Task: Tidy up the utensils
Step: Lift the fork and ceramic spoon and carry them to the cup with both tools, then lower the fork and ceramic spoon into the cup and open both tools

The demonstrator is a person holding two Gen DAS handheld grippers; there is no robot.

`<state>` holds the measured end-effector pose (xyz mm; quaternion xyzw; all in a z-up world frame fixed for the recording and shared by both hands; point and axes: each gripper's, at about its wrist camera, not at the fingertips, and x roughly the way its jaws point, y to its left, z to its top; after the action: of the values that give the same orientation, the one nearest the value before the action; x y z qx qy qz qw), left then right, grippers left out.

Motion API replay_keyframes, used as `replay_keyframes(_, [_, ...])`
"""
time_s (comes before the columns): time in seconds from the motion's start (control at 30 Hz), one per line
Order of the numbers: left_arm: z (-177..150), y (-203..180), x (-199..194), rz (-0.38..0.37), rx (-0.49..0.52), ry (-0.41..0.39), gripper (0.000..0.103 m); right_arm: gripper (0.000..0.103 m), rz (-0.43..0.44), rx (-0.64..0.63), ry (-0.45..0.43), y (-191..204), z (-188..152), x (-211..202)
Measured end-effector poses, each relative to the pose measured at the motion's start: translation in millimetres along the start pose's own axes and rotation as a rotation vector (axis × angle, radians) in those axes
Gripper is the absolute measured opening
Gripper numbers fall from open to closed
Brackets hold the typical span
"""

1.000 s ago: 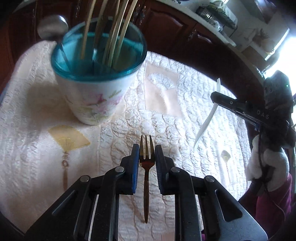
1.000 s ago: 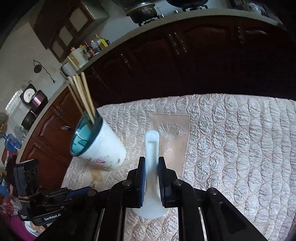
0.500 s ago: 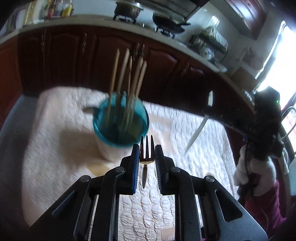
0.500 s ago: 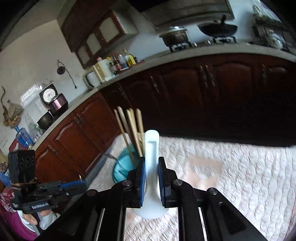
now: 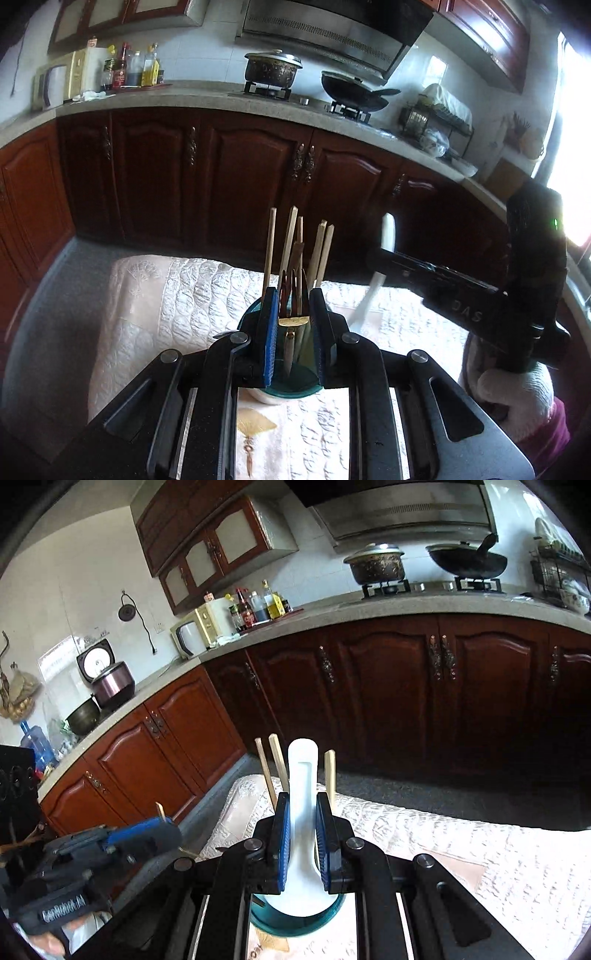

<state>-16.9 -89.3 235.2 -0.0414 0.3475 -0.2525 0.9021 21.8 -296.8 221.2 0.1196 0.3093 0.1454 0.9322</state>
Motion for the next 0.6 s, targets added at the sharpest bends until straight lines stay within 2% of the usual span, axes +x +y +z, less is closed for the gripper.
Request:
replay_keyframes(0.23, [-12,6,24,0.018,-0.001,0.044,0.015,0.012,-0.051,-0.081,0.066,2,-11,37])
replay_keyframes(0.5, [-24,11,42,0.024,-0.015,0.076,0.015,0.012,-0.067,-0.152,0.12,3,-26,51])
replay_keyframes(0.6, [-28,11,46,0.03,-0.013,0.087,0.015,0.012,-0.058,-0.141,0.123,-1,-28,50])
